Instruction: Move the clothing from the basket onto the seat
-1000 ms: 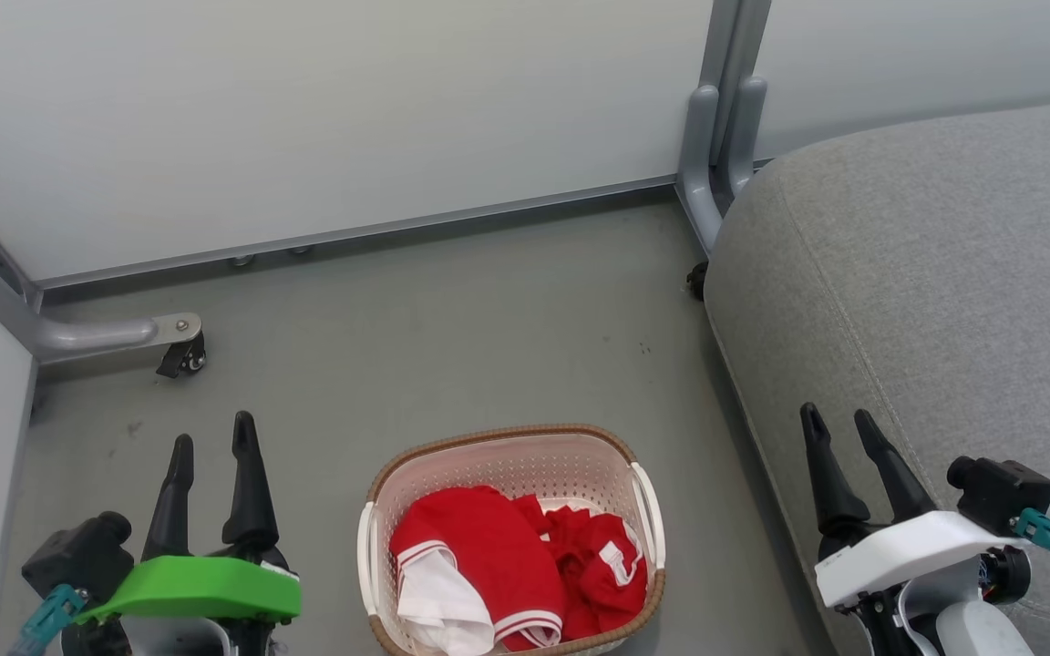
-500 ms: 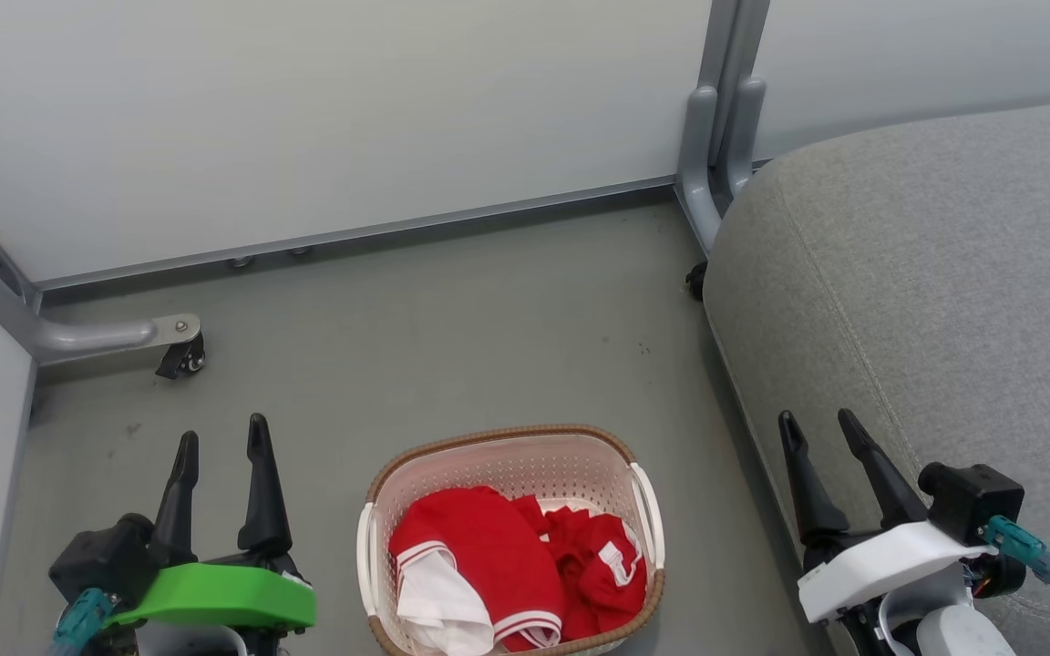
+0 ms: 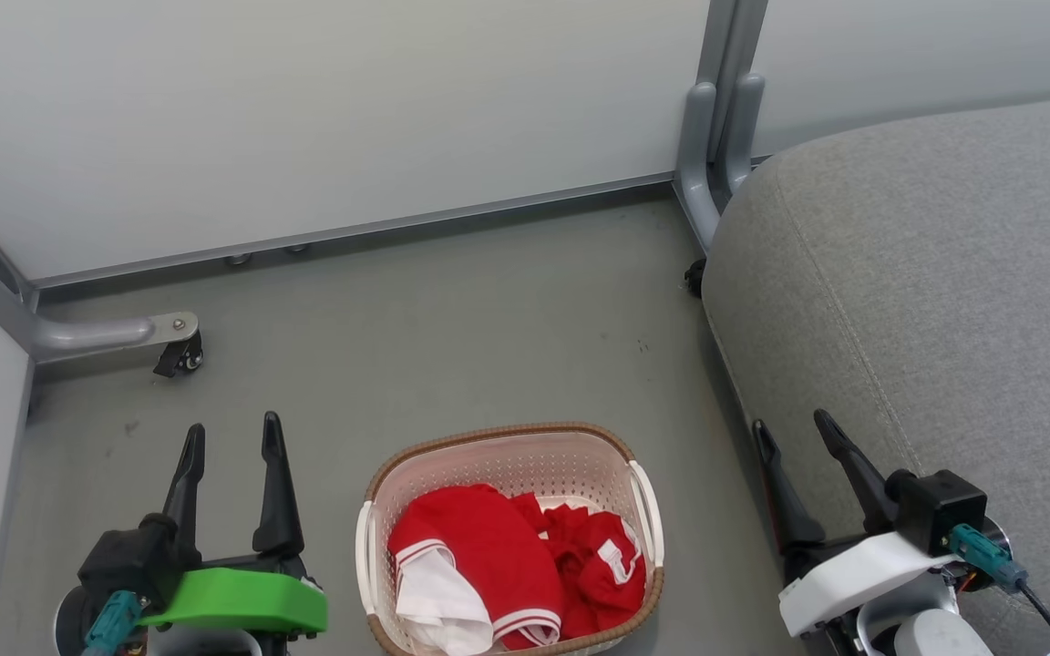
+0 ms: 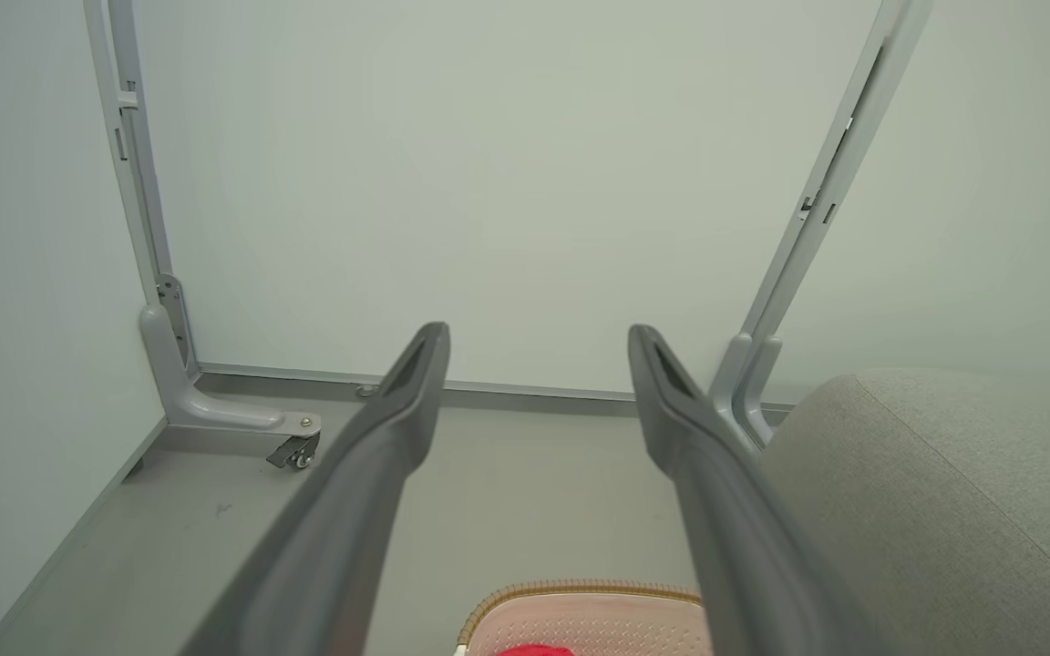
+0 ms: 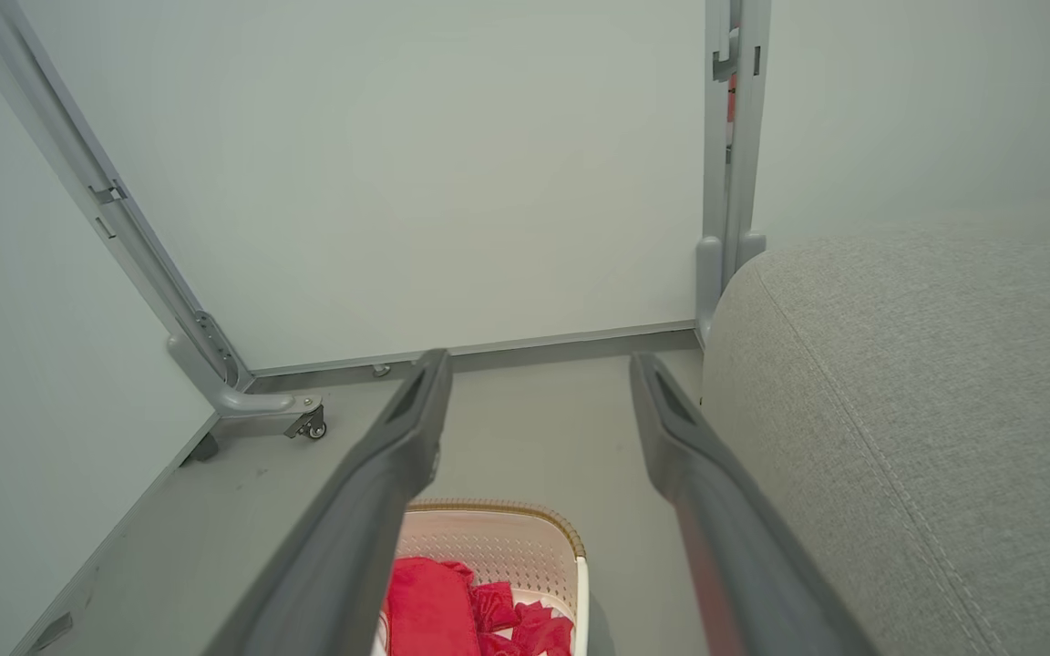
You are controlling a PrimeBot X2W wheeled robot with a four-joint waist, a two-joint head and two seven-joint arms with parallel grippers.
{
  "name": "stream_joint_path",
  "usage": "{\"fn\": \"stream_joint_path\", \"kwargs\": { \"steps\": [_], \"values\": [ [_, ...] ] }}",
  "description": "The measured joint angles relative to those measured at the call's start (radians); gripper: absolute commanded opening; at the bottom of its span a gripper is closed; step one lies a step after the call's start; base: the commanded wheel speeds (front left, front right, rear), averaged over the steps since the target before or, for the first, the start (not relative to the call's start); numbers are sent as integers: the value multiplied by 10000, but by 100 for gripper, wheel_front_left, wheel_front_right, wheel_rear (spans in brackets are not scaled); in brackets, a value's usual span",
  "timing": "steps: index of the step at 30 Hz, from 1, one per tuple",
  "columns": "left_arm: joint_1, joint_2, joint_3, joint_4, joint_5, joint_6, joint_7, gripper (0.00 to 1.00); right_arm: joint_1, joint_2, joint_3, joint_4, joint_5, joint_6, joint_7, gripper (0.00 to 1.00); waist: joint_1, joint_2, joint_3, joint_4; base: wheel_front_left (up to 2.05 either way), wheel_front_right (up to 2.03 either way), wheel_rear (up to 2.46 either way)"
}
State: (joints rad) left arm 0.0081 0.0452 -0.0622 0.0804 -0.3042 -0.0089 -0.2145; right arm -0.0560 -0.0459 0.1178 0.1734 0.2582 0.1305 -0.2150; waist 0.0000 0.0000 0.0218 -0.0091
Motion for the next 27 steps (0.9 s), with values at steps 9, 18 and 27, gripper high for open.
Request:
{"fn": "stream_joint_path", "kwargs": {
  "steps": [9,18,27],
  "values": [
    [43,6,-61,-38,717,35,-192,100,0,-4,142,-12,-658,0,-159,100,0,0,20,-46,0,0,0],
    [96,10,-140,-92,1406,88,-345,100,9,-8,209,-52,-1281,0,-337,100,0,0,5,-67,0,0,0],
    [191,13,-219,-117,1925,123,-500,100,35,-12,203,-65,-1714,2,-468,100,0,0,-33,-56,0,0,0]
  ]
}}
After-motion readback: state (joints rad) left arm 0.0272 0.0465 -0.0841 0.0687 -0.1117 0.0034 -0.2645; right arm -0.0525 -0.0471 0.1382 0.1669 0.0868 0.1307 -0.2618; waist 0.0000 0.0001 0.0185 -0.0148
